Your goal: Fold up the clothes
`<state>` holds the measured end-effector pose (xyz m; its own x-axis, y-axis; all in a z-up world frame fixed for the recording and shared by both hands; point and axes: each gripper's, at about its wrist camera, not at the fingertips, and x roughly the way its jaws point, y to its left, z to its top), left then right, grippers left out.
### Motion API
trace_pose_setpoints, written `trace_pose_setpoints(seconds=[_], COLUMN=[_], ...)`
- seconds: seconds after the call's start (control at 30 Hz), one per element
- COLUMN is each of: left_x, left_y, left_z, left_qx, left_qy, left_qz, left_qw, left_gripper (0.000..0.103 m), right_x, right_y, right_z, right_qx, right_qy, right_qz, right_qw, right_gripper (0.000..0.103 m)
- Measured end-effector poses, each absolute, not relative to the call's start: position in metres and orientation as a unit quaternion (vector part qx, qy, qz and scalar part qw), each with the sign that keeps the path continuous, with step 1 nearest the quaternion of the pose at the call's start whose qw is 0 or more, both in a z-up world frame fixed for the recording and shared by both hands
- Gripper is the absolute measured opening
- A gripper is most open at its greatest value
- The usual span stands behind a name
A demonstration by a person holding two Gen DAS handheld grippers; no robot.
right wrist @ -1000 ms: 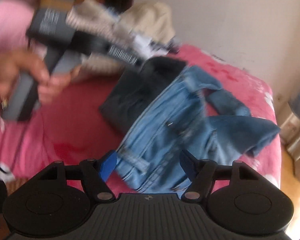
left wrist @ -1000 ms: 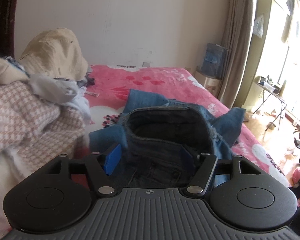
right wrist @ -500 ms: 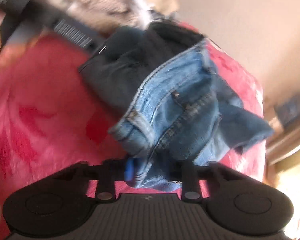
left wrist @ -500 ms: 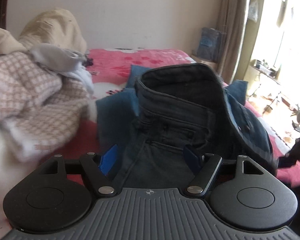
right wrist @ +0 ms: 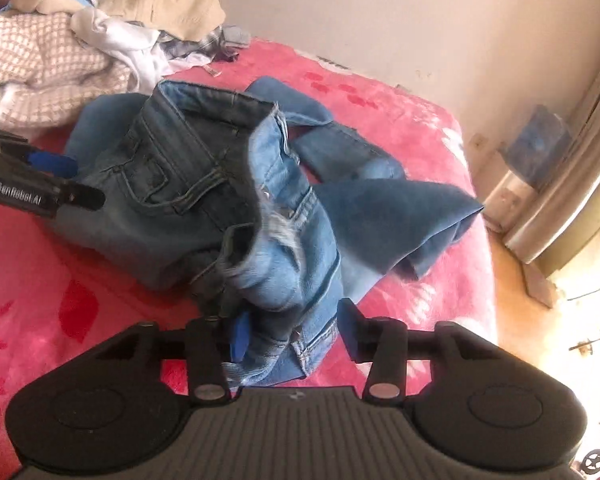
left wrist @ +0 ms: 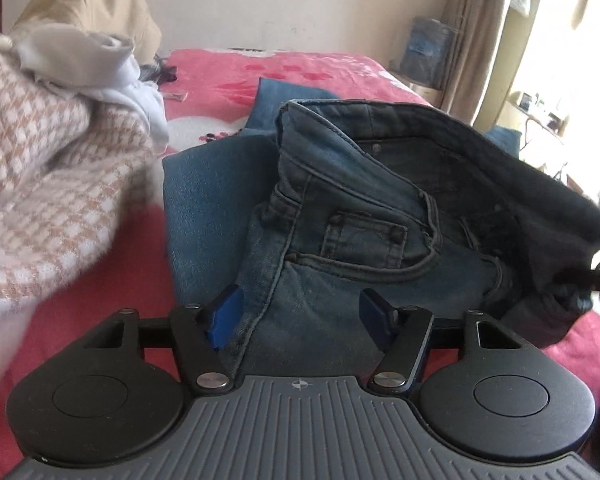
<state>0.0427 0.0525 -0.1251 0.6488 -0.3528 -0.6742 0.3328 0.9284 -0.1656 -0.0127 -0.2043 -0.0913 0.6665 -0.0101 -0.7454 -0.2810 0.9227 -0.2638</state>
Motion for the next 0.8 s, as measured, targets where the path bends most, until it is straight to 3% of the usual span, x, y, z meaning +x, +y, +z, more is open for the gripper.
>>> trace_pose_setpoints(seconds=[0.2, 0.33, 0.4, 0.57, 0.6, 0.7, 0.8], left_x=[0.057, 0.071, 0.072, 0.062, 0.058, 0.057, 0.065], left_y=[0.055, 0.055, 0.057, 0.06, 0.06, 0.057, 0.056], left_z=[-0.127, -0.139, -0.142, -0.14, -0.138, -0.137, -0.144], left_qx=[-0.031, -0.045, -0.066, -0.077, -0.076, -0.076, -0.083], left_qy=[0.38, 0.41, 0.418, 0.413, 0.41, 0.408, 0.429], left_qz=[-0.177, -0.181, -0.181, -0.192, -0.198, -0.216, -0.208], left_qw=[0.908, 0.893, 0.888, 0.887, 0.887, 0.884, 0.875], left_gripper=[0.072, 0.073, 0.07, 0.037, 0.034, 0.033, 0.044], right_x=[-0.004, 0.001, -0.001, -0.001, 0.0, 0.004, 0.008], right_y=[-0.215, -0.222, -0.227, -0.245, -0.249, -0.259, -0.261], right_z=[-0.102, -0.103, -0.098, -0.086, -0.086, -0.085, -0.089], right_qx=[-0.142, -0.115, -0.107, -0.083, -0.077, -0.061, -0.055], right_qy=[0.447, 0.451, 0.438, 0.408, 0.406, 0.402, 0.404], right_qz=[0.102, 0.109, 0.101, 0.069, 0.063, 0.05, 0.051], right_qw=[0.877, 0.878, 0.887, 0.907, 0.909, 0.912, 0.912], right_gripper=[0.047, 0.029, 0.022, 0.02, 0.02, 0.02, 0.02])
